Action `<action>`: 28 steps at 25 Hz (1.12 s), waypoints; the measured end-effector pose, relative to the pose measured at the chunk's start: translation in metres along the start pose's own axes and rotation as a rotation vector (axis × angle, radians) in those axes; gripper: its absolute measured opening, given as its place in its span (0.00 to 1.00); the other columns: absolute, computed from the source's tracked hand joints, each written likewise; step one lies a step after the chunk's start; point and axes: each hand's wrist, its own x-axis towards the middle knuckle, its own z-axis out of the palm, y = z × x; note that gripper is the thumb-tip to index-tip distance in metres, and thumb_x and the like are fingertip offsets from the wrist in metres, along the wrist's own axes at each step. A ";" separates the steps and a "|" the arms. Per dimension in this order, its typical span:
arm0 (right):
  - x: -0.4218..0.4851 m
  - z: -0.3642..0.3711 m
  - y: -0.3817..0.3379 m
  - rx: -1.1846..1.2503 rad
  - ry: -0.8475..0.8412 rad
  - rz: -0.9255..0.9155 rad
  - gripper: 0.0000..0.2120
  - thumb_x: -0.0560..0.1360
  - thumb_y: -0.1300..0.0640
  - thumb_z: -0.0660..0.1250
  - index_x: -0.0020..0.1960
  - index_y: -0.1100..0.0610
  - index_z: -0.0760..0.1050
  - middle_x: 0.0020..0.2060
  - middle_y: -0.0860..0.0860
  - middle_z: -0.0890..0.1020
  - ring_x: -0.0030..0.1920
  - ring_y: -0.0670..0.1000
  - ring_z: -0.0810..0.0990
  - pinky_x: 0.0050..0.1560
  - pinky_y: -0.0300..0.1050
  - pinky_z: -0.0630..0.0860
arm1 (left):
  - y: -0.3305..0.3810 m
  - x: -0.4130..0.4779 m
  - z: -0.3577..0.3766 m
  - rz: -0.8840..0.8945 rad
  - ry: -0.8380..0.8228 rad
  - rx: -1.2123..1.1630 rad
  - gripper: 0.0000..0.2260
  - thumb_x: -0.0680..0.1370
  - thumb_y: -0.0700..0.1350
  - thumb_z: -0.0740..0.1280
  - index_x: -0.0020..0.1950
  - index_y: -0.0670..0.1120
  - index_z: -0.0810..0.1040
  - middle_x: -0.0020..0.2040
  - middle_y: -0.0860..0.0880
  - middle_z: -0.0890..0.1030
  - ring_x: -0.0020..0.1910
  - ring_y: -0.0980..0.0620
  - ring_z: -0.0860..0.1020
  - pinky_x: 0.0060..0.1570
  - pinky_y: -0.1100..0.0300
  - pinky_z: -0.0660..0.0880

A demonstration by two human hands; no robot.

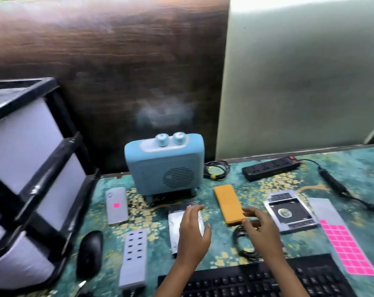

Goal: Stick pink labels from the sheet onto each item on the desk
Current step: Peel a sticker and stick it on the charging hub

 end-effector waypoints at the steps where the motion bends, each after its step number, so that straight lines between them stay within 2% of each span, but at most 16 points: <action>1: 0.006 -0.018 0.009 -0.023 0.027 0.004 0.10 0.73 0.63 0.65 0.54 0.53 0.75 0.47 0.52 0.79 0.42 0.46 0.78 0.36 0.37 0.72 | 0.012 0.003 0.015 -0.005 -0.033 -0.010 0.18 0.75 0.42 0.62 0.65 0.47 0.68 0.61 0.55 0.69 0.62 0.59 0.67 0.61 0.73 0.58; 4: 0.022 -0.072 0.042 -0.096 0.105 0.021 0.12 0.73 0.64 0.65 0.56 0.56 0.75 0.48 0.51 0.78 0.42 0.48 0.77 0.40 0.40 0.71 | 0.047 0.011 0.058 -0.010 -0.113 -0.039 0.18 0.76 0.41 0.62 0.66 0.48 0.67 0.63 0.53 0.70 0.64 0.57 0.67 0.61 0.68 0.61; 8: 0.042 -0.126 0.088 -0.154 0.219 0.095 0.12 0.72 0.67 0.65 0.54 0.58 0.76 0.47 0.55 0.78 0.40 0.53 0.77 0.41 0.43 0.70 | 0.075 0.019 0.105 -0.002 -0.182 -0.059 0.17 0.77 0.42 0.62 0.66 0.48 0.66 0.63 0.52 0.69 0.64 0.55 0.68 0.62 0.64 0.65; 11: 0.049 -0.157 0.123 -0.191 0.315 0.133 0.11 0.70 0.68 0.67 0.52 0.61 0.77 0.47 0.60 0.81 0.40 0.56 0.78 0.43 0.44 0.71 | 0.091 0.024 0.130 -0.004 -0.224 -0.051 0.16 0.77 0.42 0.62 0.65 0.48 0.67 0.63 0.52 0.69 0.64 0.55 0.67 0.61 0.65 0.64; 13: 0.053 -0.172 0.145 -0.282 0.338 0.185 0.13 0.69 0.67 0.69 0.53 0.61 0.77 0.49 0.62 0.80 0.46 0.60 0.78 0.47 0.49 0.73 | 0.099 0.027 0.142 -0.001 -0.253 -0.046 0.16 0.77 0.42 0.62 0.65 0.48 0.68 0.62 0.52 0.70 0.64 0.55 0.67 0.60 0.67 0.61; 15: 0.057 -0.181 0.161 -0.454 0.304 0.308 0.20 0.68 0.61 0.72 0.59 0.59 0.74 0.57 0.61 0.76 0.57 0.63 0.73 0.54 0.55 0.71 | 0.102 0.030 0.148 -0.001 -0.280 -0.050 0.15 0.77 0.42 0.62 0.64 0.48 0.68 0.61 0.53 0.69 0.62 0.57 0.67 0.60 0.66 0.61; 17: 0.059 -0.186 0.167 -0.544 0.236 0.421 0.27 0.67 0.56 0.74 0.64 0.57 0.70 0.61 0.61 0.72 0.61 0.63 0.68 0.56 0.56 0.69 | 0.104 0.033 0.152 0.002 -0.305 -0.034 0.15 0.77 0.42 0.62 0.63 0.49 0.68 0.58 0.56 0.68 0.59 0.59 0.66 0.59 0.67 0.61; 23: 0.068 -0.195 0.166 -0.405 0.230 0.495 0.31 0.63 0.60 0.77 0.63 0.57 0.69 0.55 0.65 0.74 0.55 0.64 0.73 0.51 0.53 0.71 | 0.111 0.037 0.162 0.000 -0.323 -0.039 0.14 0.77 0.41 0.62 0.62 0.50 0.68 0.57 0.57 0.67 0.59 0.60 0.66 0.59 0.67 0.60; 26: 0.068 -0.198 0.159 -0.189 0.219 0.457 0.27 0.64 0.65 0.75 0.61 0.62 0.70 0.51 0.64 0.80 0.48 0.61 0.78 0.49 0.55 0.76 | 0.114 0.034 0.161 -0.012 -0.340 -0.070 0.14 0.77 0.42 0.63 0.61 0.51 0.68 0.57 0.56 0.69 0.59 0.59 0.67 0.59 0.66 0.61; 28: 0.066 -0.199 0.139 -0.011 0.216 0.370 0.25 0.68 0.64 0.72 0.63 0.60 0.70 0.48 0.59 0.82 0.44 0.58 0.80 0.46 0.51 0.77 | 0.119 0.033 0.159 -0.081 -0.344 -0.152 0.13 0.76 0.43 0.64 0.60 0.52 0.68 0.56 0.56 0.71 0.58 0.57 0.69 0.57 0.64 0.64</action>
